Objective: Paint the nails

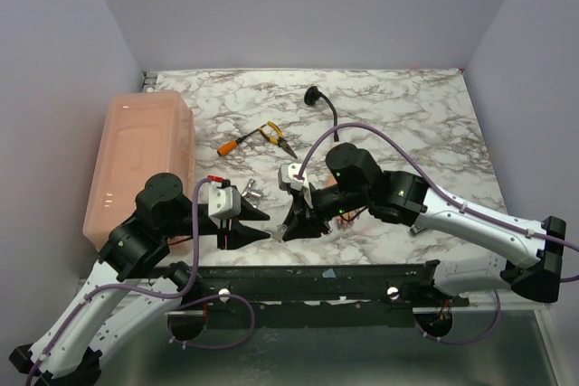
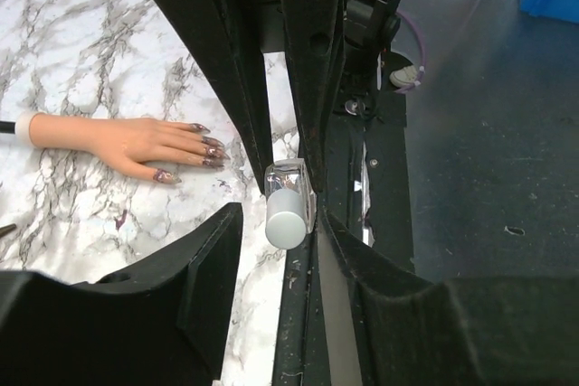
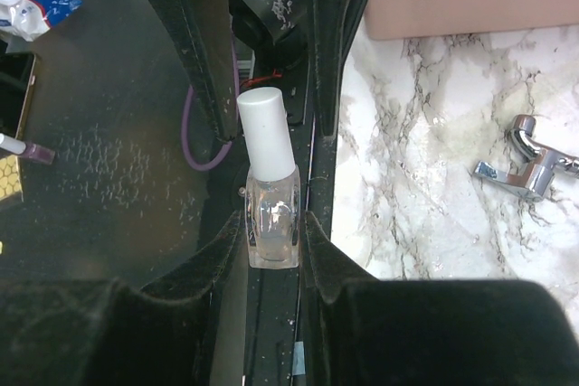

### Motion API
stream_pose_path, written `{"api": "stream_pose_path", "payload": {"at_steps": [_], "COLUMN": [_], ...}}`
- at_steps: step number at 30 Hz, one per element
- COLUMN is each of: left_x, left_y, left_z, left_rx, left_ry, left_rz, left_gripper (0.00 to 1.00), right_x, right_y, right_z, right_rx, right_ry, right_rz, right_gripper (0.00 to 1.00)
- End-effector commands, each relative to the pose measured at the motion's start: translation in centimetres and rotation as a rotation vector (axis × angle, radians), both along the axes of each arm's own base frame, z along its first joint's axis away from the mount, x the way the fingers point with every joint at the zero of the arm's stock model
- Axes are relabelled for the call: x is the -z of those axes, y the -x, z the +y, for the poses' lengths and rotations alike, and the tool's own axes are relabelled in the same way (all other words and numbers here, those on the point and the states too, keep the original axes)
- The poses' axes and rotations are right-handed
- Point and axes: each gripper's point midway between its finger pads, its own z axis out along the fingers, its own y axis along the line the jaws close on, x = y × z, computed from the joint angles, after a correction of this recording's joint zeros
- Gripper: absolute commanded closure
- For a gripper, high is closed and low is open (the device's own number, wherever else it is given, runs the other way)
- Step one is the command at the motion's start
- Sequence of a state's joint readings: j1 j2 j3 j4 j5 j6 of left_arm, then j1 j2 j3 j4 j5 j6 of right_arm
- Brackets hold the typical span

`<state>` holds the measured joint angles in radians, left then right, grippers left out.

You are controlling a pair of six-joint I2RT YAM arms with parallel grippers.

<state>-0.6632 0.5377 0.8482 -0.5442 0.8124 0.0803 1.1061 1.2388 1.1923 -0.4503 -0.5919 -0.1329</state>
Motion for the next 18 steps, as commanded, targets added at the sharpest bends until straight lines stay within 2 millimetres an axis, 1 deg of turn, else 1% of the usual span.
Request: {"api": "stream_pose_path", "payload": {"at_steps": [1, 7, 9, 11, 13, 15, 18], "left_x": [0.16, 0.55, 0.68, 0.84, 0.86, 0.93, 0.94], "left_y": [0.56, 0.67, 0.67, 0.66, 0.73, 0.77, 0.42], "left_z": [-0.36, -0.45, -0.49, -0.52, -0.59, -0.66, -0.67], "left_rx": [0.047, 0.054, 0.055, 0.056, 0.061, 0.063, 0.035], "left_ry": [0.010, 0.008, 0.007, 0.004, 0.006, 0.008, 0.010], "left_rz": [0.008, 0.023, 0.029, 0.035, 0.042, 0.053, 0.072], "left_gripper": [0.62, 0.71, 0.75, 0.82, 0.92, 0.99, 1.00], "right_x": [-1.00, -1.02, -0.96, -1.02, -0.97, -0.87, -0.84], "right_y": [0.04, 0.01, -0.01, 0.02, 0.01, -0.04, -0.18], "right_z": [0.61, 0.70, 0.73, 0.74, 0.73, 0.74, 0.74], "right_rx": [-0.026, -0.027, -0.027, -0.029, -0.028, -0.027, -0.020], "right_ry": [-0.027, -0.029, -0.027, -0.029, -0.028, -0.024, -0.024], "right_rz": [-0.012, -0.014, -0.012, -0.014, -0.014, -0.013, -0.018], "right_gripper": [1.00, 1.00, 1.00, 1.00, 1.00, 1.00, 1.00]}}
